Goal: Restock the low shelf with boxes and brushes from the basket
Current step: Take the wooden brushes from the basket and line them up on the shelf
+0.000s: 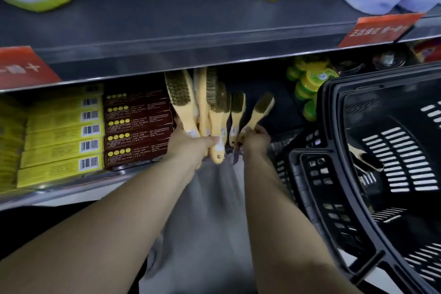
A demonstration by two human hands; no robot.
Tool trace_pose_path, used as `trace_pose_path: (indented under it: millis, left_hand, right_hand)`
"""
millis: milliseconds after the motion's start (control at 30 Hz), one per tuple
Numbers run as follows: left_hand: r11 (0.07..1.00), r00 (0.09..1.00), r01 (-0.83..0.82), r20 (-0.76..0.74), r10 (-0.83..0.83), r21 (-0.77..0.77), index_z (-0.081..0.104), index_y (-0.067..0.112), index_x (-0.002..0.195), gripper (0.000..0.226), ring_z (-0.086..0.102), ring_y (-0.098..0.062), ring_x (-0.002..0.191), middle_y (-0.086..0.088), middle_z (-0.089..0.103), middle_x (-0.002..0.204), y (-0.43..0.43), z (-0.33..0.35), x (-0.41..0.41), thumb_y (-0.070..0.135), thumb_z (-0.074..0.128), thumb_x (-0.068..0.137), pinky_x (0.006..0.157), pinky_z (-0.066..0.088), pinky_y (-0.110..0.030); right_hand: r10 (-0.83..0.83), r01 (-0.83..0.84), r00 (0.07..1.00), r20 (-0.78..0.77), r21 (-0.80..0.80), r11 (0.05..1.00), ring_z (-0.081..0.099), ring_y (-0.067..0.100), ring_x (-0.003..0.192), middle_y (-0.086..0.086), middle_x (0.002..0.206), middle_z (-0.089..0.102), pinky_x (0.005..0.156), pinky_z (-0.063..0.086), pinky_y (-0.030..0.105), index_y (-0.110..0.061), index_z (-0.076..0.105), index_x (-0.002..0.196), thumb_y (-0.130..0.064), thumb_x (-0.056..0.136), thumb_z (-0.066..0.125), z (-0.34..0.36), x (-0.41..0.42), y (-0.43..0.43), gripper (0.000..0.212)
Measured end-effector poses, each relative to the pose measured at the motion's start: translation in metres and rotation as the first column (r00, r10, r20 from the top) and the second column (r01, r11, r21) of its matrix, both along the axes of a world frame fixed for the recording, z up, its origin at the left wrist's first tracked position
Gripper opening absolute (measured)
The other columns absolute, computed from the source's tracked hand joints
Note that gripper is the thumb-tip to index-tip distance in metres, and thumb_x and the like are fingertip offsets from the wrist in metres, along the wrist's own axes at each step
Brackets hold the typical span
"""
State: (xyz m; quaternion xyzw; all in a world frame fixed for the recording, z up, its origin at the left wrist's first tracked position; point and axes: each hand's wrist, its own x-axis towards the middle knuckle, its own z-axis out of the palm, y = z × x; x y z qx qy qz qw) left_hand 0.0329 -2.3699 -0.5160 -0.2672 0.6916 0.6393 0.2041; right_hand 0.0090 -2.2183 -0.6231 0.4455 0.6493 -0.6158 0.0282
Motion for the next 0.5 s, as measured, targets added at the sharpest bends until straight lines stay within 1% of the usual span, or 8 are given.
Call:
trace_pose_path:
  millis: [33,100,133,167,233,300,400,500]
  left_hand:
    - [1.000,1.000,0.010,-0.001,-0.010,0.002,0.049,0.015,0.103,0.041,0.051,-0.008,0.062,0.005,0.053,0.076,0.003,-0.002,-0.002,0.010,0.077,0.075,0.029,0.036,-0.011]
    - [0.999,1.000,0.017,0.011,-0.017,0.031,0.054,0.011,0.108,0.040,0.062,-0.018,0.070,-0.002,0.062,0.085,0.008,-0.004,-0.006,0.007,0.077,0.074,0.039,0.050,-0.021]
    - [0.999,1.000,0.019,0.017,-0.019,0.037,0.055,0.013,0.106,0.040,0.063,-0.018,0.071,-0.002,0.063,0.087,0.010,-0.007,-0.009,0.007,0.077,0.074,0.044,0.053,-0.024]
    - [0.999,1.000,0.021,0.018,-0.022,0.036,0.054,0.017,0.103,0.038,0.062,-0.014,0.069,0.000,0.063,0.086,0.011,-0.010,-0.011,0.007,0.077,0.074,0.045,0.051,-0.022]
    - [0.999,1.000,0.011,0.014,-0.012,0.049,0.052,0.021,0.100,0.038,0.055,-0.005,0.065,0.005,0.060,0.081,0.013,-0.016,-0.014,0.007,0.077,0.074,0.039,0.045,-0.016]
    - [0.999,0.999,-0.002,0.038,0.000,0.054,0.052,0.020,0.103,0.040,0.052,-0.002,0.064,0.006,0.058,0.082,0.014,-0.024,-0.015,0.009,0.077,0.074,0.037,0.042,-0.016]
    - [0.997,0.996,-0.033,0.088,0.027,0.067,0.055,0.014,0.108,0.039,0.054,-0.006,0.065,0.002,0.060,0.085,0.014,-0.034,-0.016,0.010,0.076,0.075,0.031,0.039,-0.013]
    - [0.997,0.994,-0.034,0.109,0.027,0.069,0.058,0.011,0.110,0.039,0.055,-0.011,0.057,-0.003,0.063,0.081,0.013,-0.041,-0.017,0.011,0.076,0.076,0.033,0.035,-0.013]
  right_hand:
    - [0.027,-0.027,1.000,0.005,0.051,0.998,0.064,0.032,0.091,0.019,0.108,0.063,0.062,0.049,0.027,-0.003,0.053,0.120,-0.007,0.090,0.050,-0.002,-0.004,0.005,0.030]
    - [0.020,-0.020,1.000,0.006,0.070,0.997,0.060,0.032,0.103,0.019,0.121,0.058,0.080,0.051,0.034,-0.007,0.045,0.130,-0.004,0.089,0.050,-0.006,-0.012,0.012,0.041]
    - [0.014,-0.014,1.000,0.003,0.067,0.998,0.057,0.032,0.109,0.018,0.125,0.055,0.088,0.049,0.035,-0.008,0.041,0.133,0.000,0.090,0.048,-0.006,-0.017,0.014,0.045]
    - [0.002,-0.001,1.000,-0.008,0.051,0.999,0.055,0.031,0.112,0.019,0.127,0.053,0.091,0.045,0.034,-0.006,0.040,0.134,0.003,0.091,0.046,-0.008,-0.021,0.017,0.044]
    - [0.061,-0.060,0.998,-0.001,0.085,0.995,0.055,0.030,0.109,0.022,0.120,0.057,0.092,0.043,0.032,0.002,0.048,0.124,0.006,0.091,0.045,-0.010,-0.025,0.021,0.033]
    - [0.161,-0.164,0.986,0.030,0.157,0.974,0.057,0.035,0.109,0.021,0.110,0.062,0.095,0.044,0.038,0.005,0.055,0.116,0.005,0.089,0.049,-0.013,-0.025,0.027,0.027]
    - [0.284,-0.296,0.955,0.086,0.195,0.935,0.060,0.034,0.107,0.019,0.114,0.064,0.094,0.050,0.040,-0.002,0.060,0.116,0.002,0.087,0.053,-0.015,-0.027,0.034,0.030]
    - [0.325,-0.347,0.937,0.127,0.235,0.908,0.061,0.033,0.106,0.018,0.114,0.065,0.091,0.050,0.037,-0.002,0.062,0.115,0.001,0.087,0.054,-0.014,-0.030,0.036,0.030]
